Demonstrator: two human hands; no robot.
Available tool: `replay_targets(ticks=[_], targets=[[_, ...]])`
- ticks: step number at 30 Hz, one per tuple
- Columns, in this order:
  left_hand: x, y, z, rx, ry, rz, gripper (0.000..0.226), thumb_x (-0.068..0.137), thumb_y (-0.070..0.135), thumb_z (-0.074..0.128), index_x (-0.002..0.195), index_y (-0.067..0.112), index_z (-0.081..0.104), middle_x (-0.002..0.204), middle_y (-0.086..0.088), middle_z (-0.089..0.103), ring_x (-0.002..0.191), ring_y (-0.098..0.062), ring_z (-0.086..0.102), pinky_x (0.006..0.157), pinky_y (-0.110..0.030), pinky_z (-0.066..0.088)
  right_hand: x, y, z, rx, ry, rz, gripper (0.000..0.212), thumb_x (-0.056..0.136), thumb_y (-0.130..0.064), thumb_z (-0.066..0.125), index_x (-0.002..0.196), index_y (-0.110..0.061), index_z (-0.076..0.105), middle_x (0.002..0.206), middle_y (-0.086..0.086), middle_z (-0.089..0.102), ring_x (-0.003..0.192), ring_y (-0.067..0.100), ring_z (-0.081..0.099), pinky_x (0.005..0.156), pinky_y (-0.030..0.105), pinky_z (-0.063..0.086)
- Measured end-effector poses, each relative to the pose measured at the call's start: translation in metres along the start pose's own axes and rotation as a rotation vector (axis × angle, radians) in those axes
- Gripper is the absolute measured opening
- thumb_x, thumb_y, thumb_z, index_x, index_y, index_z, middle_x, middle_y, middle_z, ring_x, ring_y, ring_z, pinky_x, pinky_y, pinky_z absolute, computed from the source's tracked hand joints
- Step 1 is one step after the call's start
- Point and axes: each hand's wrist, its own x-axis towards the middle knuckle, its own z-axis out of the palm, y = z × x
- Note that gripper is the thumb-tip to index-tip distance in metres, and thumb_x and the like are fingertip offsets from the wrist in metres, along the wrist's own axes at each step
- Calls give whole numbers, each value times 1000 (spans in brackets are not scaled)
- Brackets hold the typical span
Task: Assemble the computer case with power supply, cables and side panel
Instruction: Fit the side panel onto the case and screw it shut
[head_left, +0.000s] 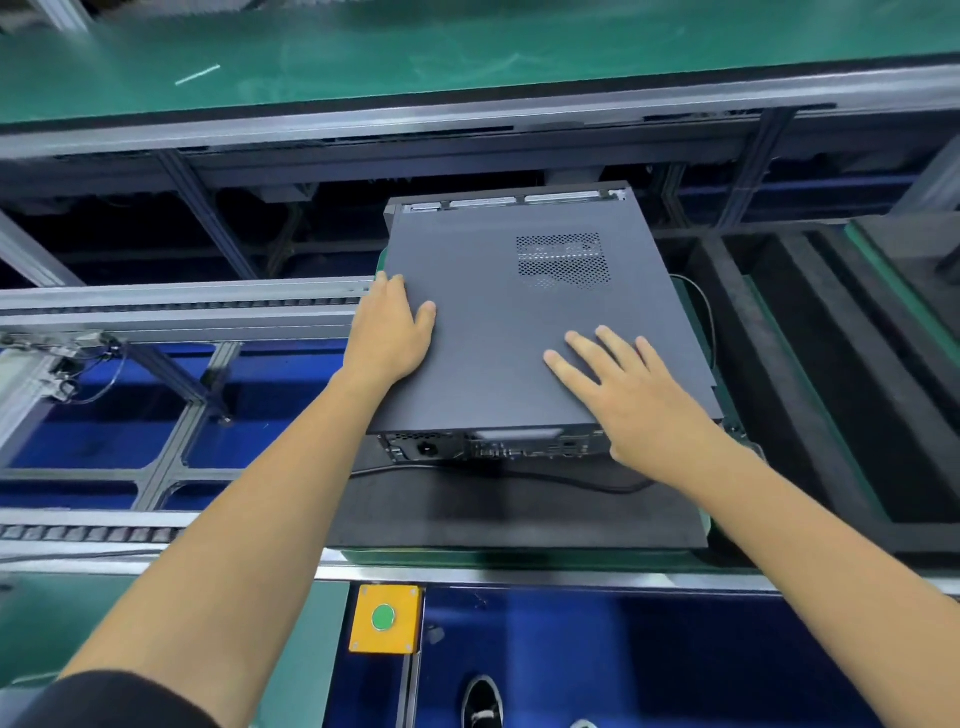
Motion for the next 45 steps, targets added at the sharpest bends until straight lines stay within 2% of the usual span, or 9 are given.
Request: replay_targets(ticks=[2, 6, 9, 14, 18, 31, 38, 42, 45], targets=[[-6, 1, -1, -9, -20, -23, 33, 98, 33, 42, 112, 3, 48, 125, -15, 44, 114, -32, 46, 96, -47, 41, -3, -4, 0, -59, -43, -4, 115, 86, -20, 72, 154, -21, -21, 165, 8, -12, 152, 35, -1, 119, 57, 14], [-14, 0, -2, 10, -48, -3, 33, 99, 34, 40, 109, 3, 47, 123, -14, 43, 120, -33, 42, 97, -46, 40, -15, -12, -5, -90, -34, -10, 106, 90, -13, 64, 155, -17, -20, 166, 9, -10, 153, 37, 2, 117, 61, 18], [-17, -1, -2, 34, -23, 38, 32, 99, 33, 41, 104, 3, 48, 118, -15, 45, 114, -33, 41, 100, -46, 35, -24, -14, -4, -127, 5, -29, 101, 89, -5, 59, 156, -16, -15, 167, 10, -6, 152, 39, 6, 114, 64, 21], [-13, 2, -2, 168, 25, 38, 33, 99, 33, 38, 102, 1, 47, 112, -17, 46, 107, -34, 42, 99, -43, 32, -14, -7, -8, -98, -51, -91, 100, 93, -7, 57, 155, -18, -22, 165, 5, -18, 152, 38, -2, 117, 63, 18], [-11, -4, -3, 84, 2, 28, 32, 99, 32, 39, 105, 1, 46, 115, -16, 44, 107, -34, 43, 97, -43, 35, -7, -6, -5, -62, -62, -115, 107, 89, -11, 64, 156, -20, -19, 166, 3, -14, 152, 35, -3, 117, 62, 16], [1, -1, 4, 118, -15, 54, 37, 99, 30, 38, 110, -5, 45, 123, -22, 43, 118, -37, 39, 103, -47, 32, -2, 8, -5, 97, -64, -100, 102, 85, 1, 54, 158, -29, -11, 166, -6, -9, 153, 27, -7, 120, 57, 5], [8, -6, 5, 94, -44, 91, 33, 99, 28, 37, 109, -3, 43, 123, -20, 41, 121, -34, 35, 106, -45, 29, 0, 4, -8, 72, -59, -84, 100, 89, -6, 58, 158, -28, -11, 166, -5, -8, 153, 28, -3, 121, 57, 10], [14, -3, 7, 216, 4, 118, 33, 99, 29, 35, 107, -2, 45, 121, -21, 45, 117, -35, 38, 103, -44, 28, -1, 4, -7, 89, -67, -70, 101, 88, -8, 59, 158, -29, -11, 166, -4, -8, 153, 28, -4, 121, 57, 8], [15, -1, 9, 254, -19, 91, 42, 99, 32, 33, 117, -5, 43, 128, -22, 43, 122, -35, 36, 107, -45, 26, 1, 12, -9, 124, -73, -90, 101, 86, -3, 57, 158, -30, -8, 166, -6, -5, 153, 26, -4, 121, 56, 7]])
